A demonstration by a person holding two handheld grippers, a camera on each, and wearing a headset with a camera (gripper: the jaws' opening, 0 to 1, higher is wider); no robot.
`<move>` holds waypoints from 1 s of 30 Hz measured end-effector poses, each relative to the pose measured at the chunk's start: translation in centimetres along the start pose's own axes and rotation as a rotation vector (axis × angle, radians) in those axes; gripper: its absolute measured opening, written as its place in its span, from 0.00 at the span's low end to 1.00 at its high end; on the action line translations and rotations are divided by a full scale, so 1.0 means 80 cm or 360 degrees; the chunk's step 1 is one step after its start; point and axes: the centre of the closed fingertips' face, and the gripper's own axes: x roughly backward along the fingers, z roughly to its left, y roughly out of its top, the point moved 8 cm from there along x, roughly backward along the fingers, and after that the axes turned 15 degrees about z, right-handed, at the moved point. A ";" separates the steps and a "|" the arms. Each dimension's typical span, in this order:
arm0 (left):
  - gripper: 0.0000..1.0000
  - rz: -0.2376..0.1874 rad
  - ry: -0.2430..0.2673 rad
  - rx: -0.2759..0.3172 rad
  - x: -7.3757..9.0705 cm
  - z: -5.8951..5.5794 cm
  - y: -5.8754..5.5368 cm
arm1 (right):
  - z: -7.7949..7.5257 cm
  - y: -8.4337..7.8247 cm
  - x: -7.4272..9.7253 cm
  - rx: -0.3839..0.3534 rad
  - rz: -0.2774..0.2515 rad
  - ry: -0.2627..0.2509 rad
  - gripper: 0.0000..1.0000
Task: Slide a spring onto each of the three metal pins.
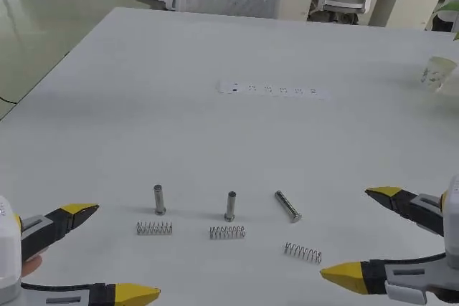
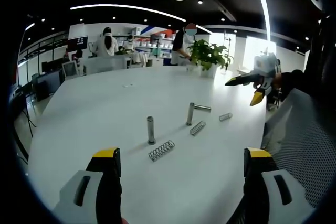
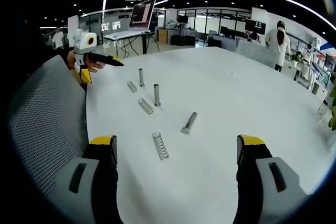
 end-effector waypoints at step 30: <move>0.96 -0.0004 -0.0005 -0.0001 -0.003 -0.003 0.001 | -0.002 -0.001 0.000 -0.0005 0.0020 -0.0012 0.94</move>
